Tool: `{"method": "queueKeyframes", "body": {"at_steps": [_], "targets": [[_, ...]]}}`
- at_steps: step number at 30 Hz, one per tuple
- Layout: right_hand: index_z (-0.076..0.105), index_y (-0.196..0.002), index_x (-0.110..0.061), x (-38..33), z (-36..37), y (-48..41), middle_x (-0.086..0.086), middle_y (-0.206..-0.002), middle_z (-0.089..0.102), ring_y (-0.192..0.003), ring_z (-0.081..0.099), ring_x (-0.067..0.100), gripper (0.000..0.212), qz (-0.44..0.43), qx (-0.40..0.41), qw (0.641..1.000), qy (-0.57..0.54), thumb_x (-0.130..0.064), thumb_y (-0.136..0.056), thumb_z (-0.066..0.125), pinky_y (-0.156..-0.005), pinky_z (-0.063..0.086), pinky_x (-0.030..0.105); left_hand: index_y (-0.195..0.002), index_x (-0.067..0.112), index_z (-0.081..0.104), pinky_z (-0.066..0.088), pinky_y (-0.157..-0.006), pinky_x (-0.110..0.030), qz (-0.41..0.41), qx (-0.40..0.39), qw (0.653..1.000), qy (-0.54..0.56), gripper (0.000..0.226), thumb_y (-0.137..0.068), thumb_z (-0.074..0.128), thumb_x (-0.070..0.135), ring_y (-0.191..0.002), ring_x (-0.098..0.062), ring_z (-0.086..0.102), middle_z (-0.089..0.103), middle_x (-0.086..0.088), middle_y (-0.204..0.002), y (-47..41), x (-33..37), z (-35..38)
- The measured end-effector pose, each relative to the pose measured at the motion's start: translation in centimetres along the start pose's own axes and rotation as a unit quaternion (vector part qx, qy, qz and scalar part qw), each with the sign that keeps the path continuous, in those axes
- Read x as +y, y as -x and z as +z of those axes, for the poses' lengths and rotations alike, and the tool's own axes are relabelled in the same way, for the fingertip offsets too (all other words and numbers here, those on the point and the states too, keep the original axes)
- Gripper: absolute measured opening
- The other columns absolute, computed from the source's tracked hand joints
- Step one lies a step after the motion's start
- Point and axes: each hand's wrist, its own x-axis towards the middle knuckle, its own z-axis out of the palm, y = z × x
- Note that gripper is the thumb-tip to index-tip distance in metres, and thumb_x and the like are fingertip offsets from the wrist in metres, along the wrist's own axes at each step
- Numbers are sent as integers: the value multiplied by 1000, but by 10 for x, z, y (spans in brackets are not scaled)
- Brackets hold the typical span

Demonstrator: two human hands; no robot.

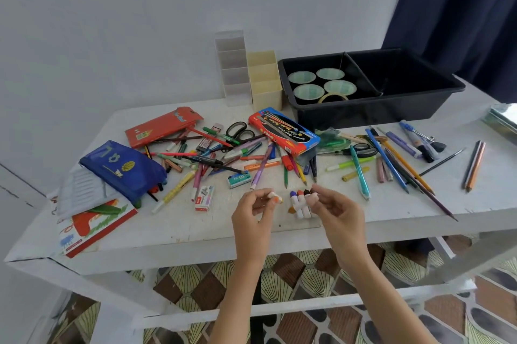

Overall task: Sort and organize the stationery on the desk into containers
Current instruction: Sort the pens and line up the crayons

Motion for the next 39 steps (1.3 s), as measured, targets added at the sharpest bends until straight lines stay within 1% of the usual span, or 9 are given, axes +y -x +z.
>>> {"method": "queueKeyframes", "body": {"at_steps": [4,7,10,14,17,22,28,33,39], "targets": [[75,-87,-16,0,3,8,-9,-81,72,-77,66,2,15,-128,-2,984,120,-8,-75,76,-71,52,14,-96,14,69,49,-76,-12,42,-9,999,-33,13,-84,68,10,-86,-1,63,68,6,-92,5,1,2],[75,-86,-7,13,8,10,-3,-83,69,-78,63,4,21,-267,-37,938,217,5,-70,77,-74,50,13,-95,10,70,47,-79,-10,93,-48,990,-94,11,-86,66,6,-90,1,60,66,7,-92,8,-2,2],[74,-86,-5,26,13,13,1,-83,67,-81,57,10,27,-333,-56,892,301,10,-64,79,-76,48,18,-98,8,70,45,-79,-7,109,-55,985,-120,14,-87,63,4,-93,3,59,65,7,-94,12,-6,3],[74,-89,-4,36,13,13,2,-85,66,-82,58,15,35,-353,-58,865,351,11,-59,81,-72,51,23,-101,8,69,43,-80,-4,114,-54,984,-124,21,-86,61,-3,-96,7,57,63,13,-96,15,-8,2],[74,-93,-5,44,12,9,1,-88,68,-87,51,12,40,-354,-54,856,373,10,-57,81,-78,46,25,-103,6,69,43,-82,-4,117,-58,983,-127,23,-86,59,-6,-98,8,57,62,12,-98,16,-9,3],[74,-92,-10,47,13,7,-5,-91,70,-88,49,14,31,-347,-56,847,399,2,-64,81,-76,39,26,-107,9,69,46,-87,-9,104,-75,981,-144,27,-87,57,-5,-104,7,55,61,12,-106,19,-14,3],[75,-95,-13,47,11,4,-8,-90,71,-95,49,9,25,-314,-47,887,336,-2,-72,75,-77,46,34,-113,12,61,42,-85,-4,61,-128,983,-116,28,-93,49,-2,-102,15,53,57,15,-110,22,-11,3],[76,-93,-12,53,9,1,-5,-101,71,-119,53,16,21,-339,-68,879,329,-7,-74,67,-100,36,32,-126,7,56,39,-96,-7,70,-161,973,-152,33,-95,49,5,-111,4,50,52,7,-125,21,-13,5],[76,-83,-11,46,11,-9,-5,-89,72,-108,58,13,21,-322,-83,888,318,3,-68,72,-94,46,38,-107,9,63,39,-82,-5,103,-144,962,-207,20,-98,46,13,-93,0,53,57,7,-104,5,-11,7]]}}
